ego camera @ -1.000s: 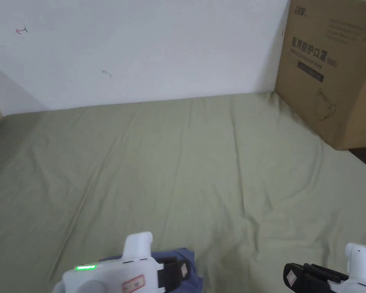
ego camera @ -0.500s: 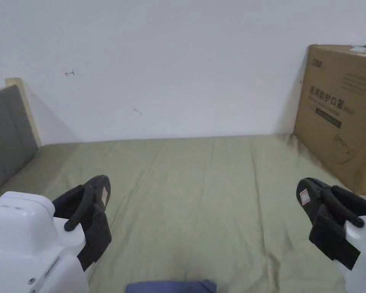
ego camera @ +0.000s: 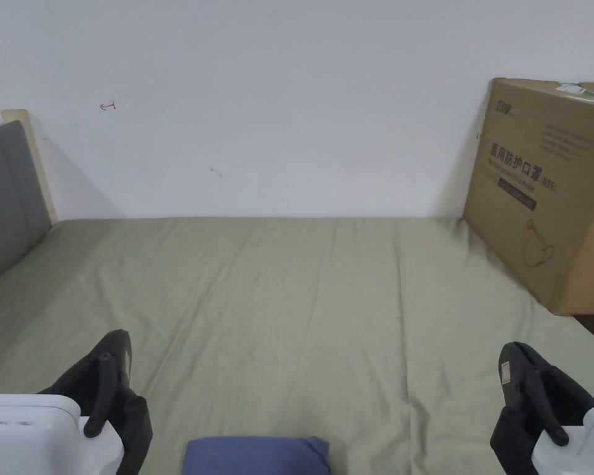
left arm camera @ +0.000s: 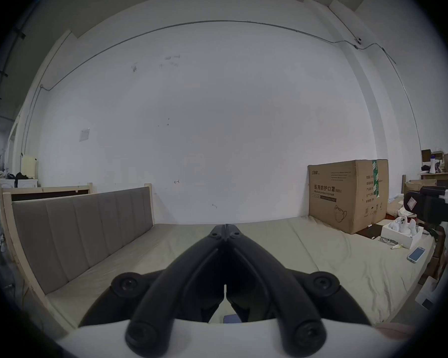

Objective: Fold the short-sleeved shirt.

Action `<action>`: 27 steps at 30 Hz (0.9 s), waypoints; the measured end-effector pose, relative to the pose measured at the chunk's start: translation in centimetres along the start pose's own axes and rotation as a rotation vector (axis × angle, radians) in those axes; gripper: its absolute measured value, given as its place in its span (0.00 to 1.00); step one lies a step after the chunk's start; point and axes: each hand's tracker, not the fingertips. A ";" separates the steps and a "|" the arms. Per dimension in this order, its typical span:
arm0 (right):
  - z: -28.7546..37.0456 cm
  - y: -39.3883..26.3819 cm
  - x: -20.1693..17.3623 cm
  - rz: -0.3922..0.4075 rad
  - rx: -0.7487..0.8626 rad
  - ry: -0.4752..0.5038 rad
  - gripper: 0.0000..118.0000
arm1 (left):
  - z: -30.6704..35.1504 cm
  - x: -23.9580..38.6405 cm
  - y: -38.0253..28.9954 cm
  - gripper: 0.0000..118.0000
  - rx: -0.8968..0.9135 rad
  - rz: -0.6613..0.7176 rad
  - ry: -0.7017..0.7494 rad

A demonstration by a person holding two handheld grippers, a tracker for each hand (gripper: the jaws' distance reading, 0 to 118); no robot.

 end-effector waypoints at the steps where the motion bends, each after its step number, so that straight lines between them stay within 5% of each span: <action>1: -0.1 0.1 0.1 -0.006 0.001 -0.005 0.03 | -0.1 0.0 0.0 0.00 -0.004 0.006 -0.001; 8: 0.0 0.7 0.6 -0.061 -0.022 0.004 0.03 | -0.3 -1.0 0.3 0.00 -0.037 0.002 -0.001; 11: -1.8 0.8 0.7 -0.086 -0.112 0.126 0.03 | -0.4 -3.0 0.7 0.00 -0.046 -0.026 0.024; 13: -4.2 0.3 0.4 -0.110 -0.256 0.232 0.03 | -0.8 -4.8 0.6 0.00 -0.080 -0.015 0.033; 15: -9.4 -2.1 -0.6 -0.154 -0.588 0.360 0.03 | -1.4 -6.6 -0.4 0.00 -0.172 0.051 0.028; 19: -17.4 -12.0 -3.4 -0.421 -1.105 0.567 0.03 | -3.1 -10.1 -4.1 0.00 -0.362 0.225 -0.020; 27: -22.0 -22.8 -5.9 -0.456 -1.379 0.505 0.03 | -10.2 -16.0 -14.4 0.00 -0.734 0.717 -0.335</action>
